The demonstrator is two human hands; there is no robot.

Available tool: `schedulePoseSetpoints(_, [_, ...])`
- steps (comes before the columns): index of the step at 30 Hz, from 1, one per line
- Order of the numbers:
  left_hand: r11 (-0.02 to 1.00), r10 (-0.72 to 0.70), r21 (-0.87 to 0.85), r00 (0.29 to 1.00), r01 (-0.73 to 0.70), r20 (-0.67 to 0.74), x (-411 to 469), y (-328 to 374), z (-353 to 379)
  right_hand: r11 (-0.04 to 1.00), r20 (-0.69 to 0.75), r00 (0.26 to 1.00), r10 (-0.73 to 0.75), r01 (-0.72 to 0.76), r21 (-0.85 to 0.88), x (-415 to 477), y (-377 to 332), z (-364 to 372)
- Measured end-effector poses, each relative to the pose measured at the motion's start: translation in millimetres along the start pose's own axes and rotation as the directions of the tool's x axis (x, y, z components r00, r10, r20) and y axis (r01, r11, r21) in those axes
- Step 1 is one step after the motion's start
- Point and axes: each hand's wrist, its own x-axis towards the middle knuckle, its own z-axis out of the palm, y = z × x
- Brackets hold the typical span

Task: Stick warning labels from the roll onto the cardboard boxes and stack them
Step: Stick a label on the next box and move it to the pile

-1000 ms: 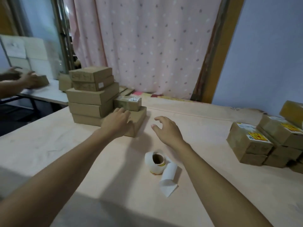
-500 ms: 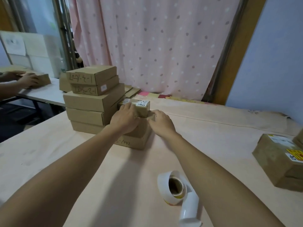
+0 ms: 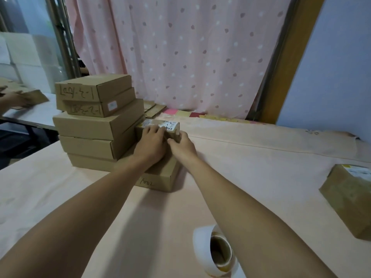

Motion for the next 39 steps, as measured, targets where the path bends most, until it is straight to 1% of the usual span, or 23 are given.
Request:
schedulePoseSetpoints(2, [0.999, 0.02, -0.039, 0.999, -0.021, -0.025, -0.1, 2.7, -0.1, 0.996, -0.014, 1.0, 0.015, -0.014, 0.083, 0.1, 2.3, -0.4])
schedulePoseSetpoints(5, [0.995, 0.05, -0.081, 0.998, -0.053, -0.047, -3.6, 6.0, -1.1, 0.984, -0.093, 0.995, 0.024, -0.007, 0.179, -5.6, 2.4, -3.2])
schedulePoseSetpoints(7, [0.985, 0.01, -0.172, 0.997, -0.022, -0.072, -8.1, 11.4, -3.1, 0.976, -0.136, 0.99, 0.031, -0.001, 0.217, -12.9, 1.9, -9.7])
schedulePoseSetpoints(9, [0.957, -0.071, -0.286, 0.992, 0.038, -0.105, -13.9, 19.1, -5.8, 0.966, -0.162, 0.985, 0.058, -0.015, 0.26, -21.9, -0.6, -18.0])
schedulePoseSetpoints(11, [0.943, -0.098, -0.33, 0.987, 0.052, -0.126, -20.8, 27.4, -6.6, 0.951, -0.178, 0.979, 0.101, -0.043, 0.306, -27.9, -2.6, -22.1])
schedulePoseSetpoints(14, [0.947, -0.073, -0.319, 0.99, 0.032, -0.118, -35.0, 40.1, -6.6, 0.89, -0.125, 0.974, 0.191, -0.119, 0.439, -36.6, -4.7, -22.2])
schedulePoseSetpoints(16, [0.941, -0.066, -0.338, 0.988, 0.016, -0.137, -45.0, 46.9, -7.6, 0.844, -0.11, 0.962, 0.25, -0.161, 0.511, -42.9, -4.5, -24.7])
schedulePoseSetpoints(19, [0.931, -0.047, -0.365, 0.99, -0.006, -0.136, -60.4, 60.5, -12.4, 0.801, -0.131, 0.928, 0.35, -0.223, 0.556, -47.9, 3.0, -36.8])
schedulePoseSetpoints(21, [0.928, -0.031, -0.372, 0.991, -0.02, -0.128, -68.1, 70.1, -16.8, 0.771, -0.101, 0.926, 0.363, -0.238, 0.59, -50.4, 11.2, -47.2])
schedulePoseSetpoints(23, [0.92, -0.022, -0.39, 0.991, -0.032, -0.132, -74.4, 77.2, -20.3, 0.739, -0.043, 0.947, 0.32, -0.22, 0.637, -64.0, 10.4, -59.5])
schedulePoseSetpoints(25, [0.898, -0.024, -0.436, 0.984, -0.056, -0.175, -80.8, 85.8, -23.5, 0.743, -0.051, 0.957, 0.286, -0.188, 0.643, -80.8, 8.1, -74.9])
schedulePoseSetpoints(26, [0.868, -0.044, -0.493, 0.98, -0.059, -0.195, -84.7, 92.1, -25.6, 0.753, -0.064, 0.96, 0.272, -0.17, 0.636, -87.4, 8.1, -82.7])
schedulePoseSetpoints(28, [0.776, -0.098, -0.628, 0.973, -0.056, -0.207, -93.6, 110.8, -29.9, 0.757, -0.088, 0.964, 0.25, -0.137, 0.639, -99.4, 10.2, -100.2])
schedulePoseSetpoints(29, [0.727, -0.113, -0.684, 0.975, -0.05, -0.192, -97.2, 121.3, -31.1, 0.753, -0.092, 0.967, 0.237, -0.123, 0.646, -104.6, 12.7, -108.9])
schedulePoseSetpoints(31, [0.619, -0.122, -0.785, 0.988, -0.002, -0.099, -105.2, 142.4, -31.6, 0.76, -0.108, 0.966, 0.237, -0.115, 0.64, -118.1, 19.6, -127.2])
schedulePoseSetpoints(33, [0.535, -0.091, -0.845, 0.996, 0.033, -0.019, -117.8, 164.6, -32.1, 0.781, -0.139, 0.961, 0.24, -0.106, 0.615, -139.0, 29.5, -146.4])
schedulePoseSetpoints(35, [0.517, -0.073, -0.856, 0.997, 0.005, -0.038, -134.2, 185.2, -30.3, 0.815, -0.177, 0.95, 0.256, -0.113, 0.568, -163.7, 41.7, -162.3])
schedulePoseSetpoints(36, [0.537, -0.08, -0.844, 0.995, -0.006, -0.058, -142.3, 193.7, -28.7, 0.839, -0.201, 0.945, 0.26, -0.118, 0.531, -175.2, 48.3, -168.4])
schedulePoseSetpoints(39, [0.639, -0.127, -0.769, 0.987, 0.005, -0.099, -162.4, 213.8, -18.1, 0.891, -0.254, 0.935, 0.247, -0.116, 0.439, -203.6, 66.2, -179.9])
